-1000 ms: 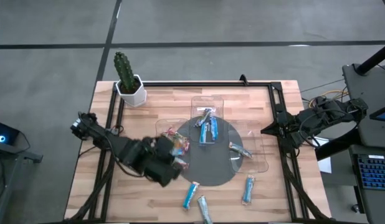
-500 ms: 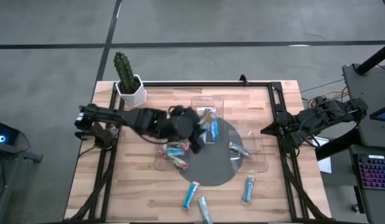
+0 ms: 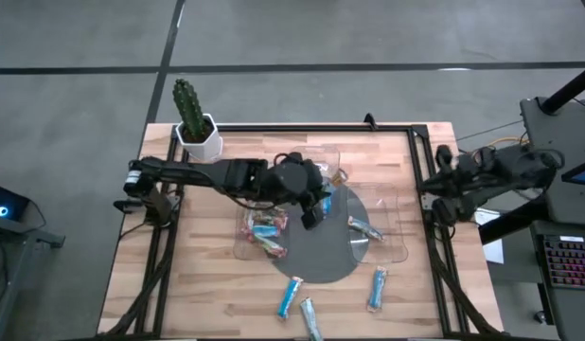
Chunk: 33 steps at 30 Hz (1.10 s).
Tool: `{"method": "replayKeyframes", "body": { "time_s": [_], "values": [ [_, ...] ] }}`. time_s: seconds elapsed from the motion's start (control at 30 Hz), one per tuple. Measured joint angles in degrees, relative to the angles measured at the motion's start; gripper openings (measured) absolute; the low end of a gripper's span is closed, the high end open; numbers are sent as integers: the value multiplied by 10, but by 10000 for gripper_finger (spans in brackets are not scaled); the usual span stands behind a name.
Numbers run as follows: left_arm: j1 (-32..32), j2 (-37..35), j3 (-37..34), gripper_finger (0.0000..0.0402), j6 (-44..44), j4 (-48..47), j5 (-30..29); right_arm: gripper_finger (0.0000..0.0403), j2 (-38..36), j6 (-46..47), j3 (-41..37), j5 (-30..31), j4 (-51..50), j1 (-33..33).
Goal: Pick and place Granola Bars by type
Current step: Put the yellow granola bar into the right transparent bin
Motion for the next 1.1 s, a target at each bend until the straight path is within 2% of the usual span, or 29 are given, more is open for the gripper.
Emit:
{"method": "replayKeyframes", "body": {
  "time_s": [0.17,0.37,0.57,0.83,1.1],
  "values": [
    [2,28,0,32,47,50,39,8,-87,-6,0,16,-3,0],
    [19,67,0,32,68,127,76,8,-144,-23,0,17,-4,0],
    [40,127,0,32,72,206,109,8,-162,-19,-1,17,-32,0],
    [54,184,0,32,30,271,147,8,-162,-17,-1,17,-34,0],
    [58,219,0,32,26,322,149,8,-160,-15,-1,17,-34,0]
  ]
}}
